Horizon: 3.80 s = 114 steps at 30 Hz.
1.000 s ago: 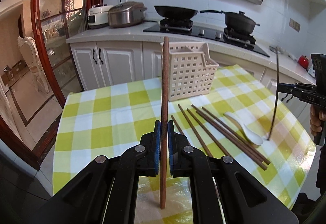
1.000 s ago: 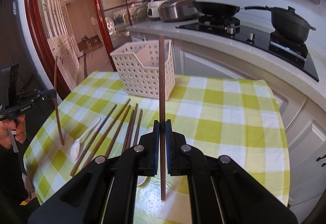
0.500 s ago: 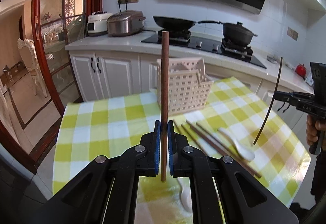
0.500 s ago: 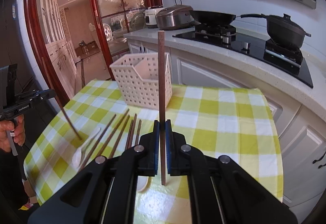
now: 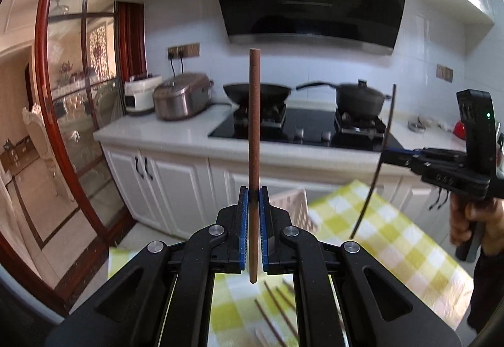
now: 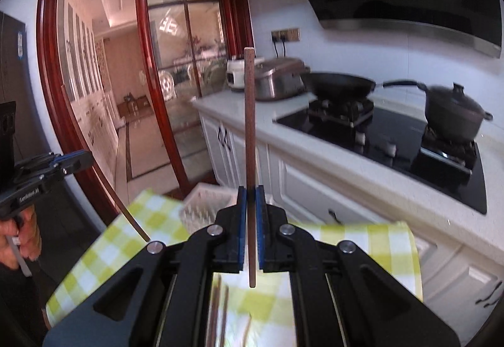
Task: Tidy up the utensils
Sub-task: 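Lift the chopsticks upright with both tools and carry them over the white basket, then open both tools to drop the chopsticks into the basket, then withdraw, then close the left tool on a brown chopstick while the right tool grasps another chopstick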
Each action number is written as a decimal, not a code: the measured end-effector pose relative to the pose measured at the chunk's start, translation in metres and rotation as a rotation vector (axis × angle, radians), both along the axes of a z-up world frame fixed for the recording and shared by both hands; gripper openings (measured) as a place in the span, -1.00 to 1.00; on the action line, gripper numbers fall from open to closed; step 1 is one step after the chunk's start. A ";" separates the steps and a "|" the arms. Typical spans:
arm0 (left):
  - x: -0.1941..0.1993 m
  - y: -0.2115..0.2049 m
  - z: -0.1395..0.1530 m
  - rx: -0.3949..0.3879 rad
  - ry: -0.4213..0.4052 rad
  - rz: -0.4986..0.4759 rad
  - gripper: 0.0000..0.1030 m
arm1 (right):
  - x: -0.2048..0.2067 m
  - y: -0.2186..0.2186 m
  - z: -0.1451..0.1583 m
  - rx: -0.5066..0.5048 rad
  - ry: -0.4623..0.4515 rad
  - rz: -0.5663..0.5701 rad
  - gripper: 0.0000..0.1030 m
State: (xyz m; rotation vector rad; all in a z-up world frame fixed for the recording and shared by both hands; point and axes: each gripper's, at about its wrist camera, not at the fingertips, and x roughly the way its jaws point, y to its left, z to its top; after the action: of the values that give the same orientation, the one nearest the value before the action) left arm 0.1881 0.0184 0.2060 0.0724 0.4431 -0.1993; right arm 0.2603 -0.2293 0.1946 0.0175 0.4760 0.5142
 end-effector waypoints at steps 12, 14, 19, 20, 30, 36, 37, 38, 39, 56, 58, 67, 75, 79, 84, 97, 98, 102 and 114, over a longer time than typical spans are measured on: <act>0.075 -0.018 0.001 -0.080 -0.018 0.040 -0.87 | 0.065 0.043 -0.013 0.019 0.019 -0.024 -0.89; 0.083 -0.020 -0.010 -0.099 -0.012 0.043 -0.87 | 0.070 0.045 -0.021 0.016 0.023 -0.028 -0.89; 0.099 -0.020 -0.041 -0.121 0.027 0.057 -0.87 | 0.085 0.049 -0.049 -0.001 0.070 -0.045 -0.89; 0.102 -0.021 -0.049 -0.118 0.038 0.057 -0.87 | 0.088 0.050 -0.056 -0.007 0.085 -0.046 -0.89; 0.116 -0.027 -0.104 -0.114 0.136 0.058 -0.87 | 0.097 0.052 -0.096 -0.047 0.164 -0.045 -0.89; 0.123 -0.028 -0.114 -0.098 0.192 0.058 -0.87 | 0.099 0.055 -0.113 -0.067 0.223 -0.041 -0.89; 0.124 -0.028 -0.115 -0.096 0.199 0.059 -0.87 | 0.100 0.054 -0.115 -0.067 0.229 -0.040 -0.89; 0.126 -0.027 -0.117 -0.092 0.213 0.060 -0.87 | 0.101 0.054 -0.118 -0.069 0.240 -0.040 -0.89; 0.129 -0.027 -0.118 -0.088 0.226 0.064 -0.87 | 0.102 0.055 -0.120 -0.070 0.245 -0.040 -0.89; 0.117 -0.001 -0.098 -0.082 0.163 0.157 0.22 | 0.085 0.035 -0.097 -0.087 0.137 -0.110 0.00; 0.098 0.005 -0.092 -0.069 0.108 0.186 0.34 | 0.064 0.022 -0.100 -0.069 0.110 -0.118 0.23; -0.014 0.034 -0.151 -0.206 0.150 0.177 0.48 | -0.034 -0.033 -0.187 0.031 0.245 -0.159 0.44; -0.033 0.014 -0.222 -0.162 0.341 0.128 -0.05 | -0.068 0.000 -0.218 -0.076 0.309 -0.077 0.44; -0.025 -0.008 -0.240 -0.122 0.414 0.071 -0.43 | -0.079 0.021 -0.221 -0.175 0.261 -0.035 0.44; -0.005 -0.025 -0.252 -0.077 0.479 0.058 -0.51 | -0.079 0.019 -0.222 -0.222 0.243 -0.071 0.44; 0.023 -0.046 -0.268 0.047 0.545 0.091 -0.73 | -0.079 0.023 -0.224 -0.293 0.194 -0.095 0.44; 0.023 -0.045 -0.268 0.044 0.544 0.092 -0.78 | -0.079 0.023 -0.225 -0.296 0.193 -0.095 0.44; 0.021 -0.039 -0.267 -0.016 0.541 0.086 -0.86 | -0.080 0.026 -0.225 -0.305 0.189 -0.091 0.44; -0.004 -0.013 -0.244 -0.195 0.464 0.081 -0.87 | -0.071 0.053 -0.222 -0.329 0.189 -0.025 0.04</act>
State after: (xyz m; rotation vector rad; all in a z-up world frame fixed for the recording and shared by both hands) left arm 0.1840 0.0052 -0.0380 -0.1871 0.8844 -0.1777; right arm 0.1890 -0.1763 -0.0271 -0.2453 0.7400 0.4066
